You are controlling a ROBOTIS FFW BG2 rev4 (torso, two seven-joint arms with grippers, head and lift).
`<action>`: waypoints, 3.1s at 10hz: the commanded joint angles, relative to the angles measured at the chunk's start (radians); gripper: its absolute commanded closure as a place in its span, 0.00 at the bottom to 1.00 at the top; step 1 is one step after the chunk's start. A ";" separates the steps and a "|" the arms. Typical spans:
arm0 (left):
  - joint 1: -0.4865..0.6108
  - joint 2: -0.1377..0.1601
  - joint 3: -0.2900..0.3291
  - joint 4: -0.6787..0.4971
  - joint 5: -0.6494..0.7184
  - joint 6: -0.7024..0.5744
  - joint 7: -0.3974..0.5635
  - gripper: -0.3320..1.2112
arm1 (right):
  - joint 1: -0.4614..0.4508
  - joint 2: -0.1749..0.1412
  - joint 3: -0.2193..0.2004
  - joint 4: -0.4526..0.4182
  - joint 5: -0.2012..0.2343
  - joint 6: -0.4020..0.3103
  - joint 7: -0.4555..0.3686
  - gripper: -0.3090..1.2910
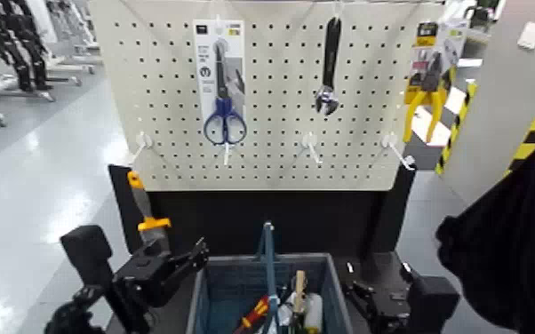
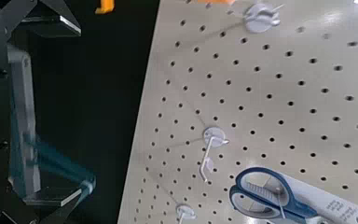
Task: Grasp the handle of the crate.
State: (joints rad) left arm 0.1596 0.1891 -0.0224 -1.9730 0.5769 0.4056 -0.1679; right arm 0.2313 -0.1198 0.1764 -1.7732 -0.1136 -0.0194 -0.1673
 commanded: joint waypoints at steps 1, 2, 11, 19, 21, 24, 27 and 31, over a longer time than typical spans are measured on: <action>-0.052 0.026 0.055 0.006 0.268 0.214 -0.005 0.28 | -0.001 0.000 0.000 0.000 -0.001 0.007 0.000 0.28; -0.071 0.035 0.068 0.017 0.339 0.279 -0.005 0.28 | -0.001 0.000 0.000 0.000 -0.001 0.007 0.000 0.28; -0.310 0.109 -0.076 0.418 0.819 0.484 -0.159 0.29 | -0.003 0.003 0.005 0.008 -0.009 -0.002 0.000 0.28; -0.466 0.115 -0.249 0.642 0.919 0.469 -0.254 0.32 | -0.004 0.005 0.006 0.015 -0.014 -0.021 0.000 0.28; -0.480 0.107 -0.275 0.665 0.928 0.460 -0.277 0.41 | -0.004 0.005 0.008 0.017 -0.015 -0.022 0.000 0.28; -0.477 0.105 -0.275 0.672 0.933 0.453 -0.278 0.81 | -0.004 0.003 0.008 0.017 -0.017 -0.025 0.000 0.28; -0.473 0.101 -0.274 0.674 0.936 0.447 -0.278 0.95 | -0.004 0.003 0.008 0.017 -0.018 -0.027 0.000 0.28; -0.459 0.092 -0.274 0.661 0.939 0.433 -0.278 0.98 | -0.004 0.005 0.008 0.018 -0.018 -0.027 0.002 0.28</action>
State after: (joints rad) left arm -0.3008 0.2835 -0.2968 -1.3084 1.5146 0.8408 -0.4470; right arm 0.2270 -0.1166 0.1841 -1.7549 -0.1319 -0.0460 -0.1657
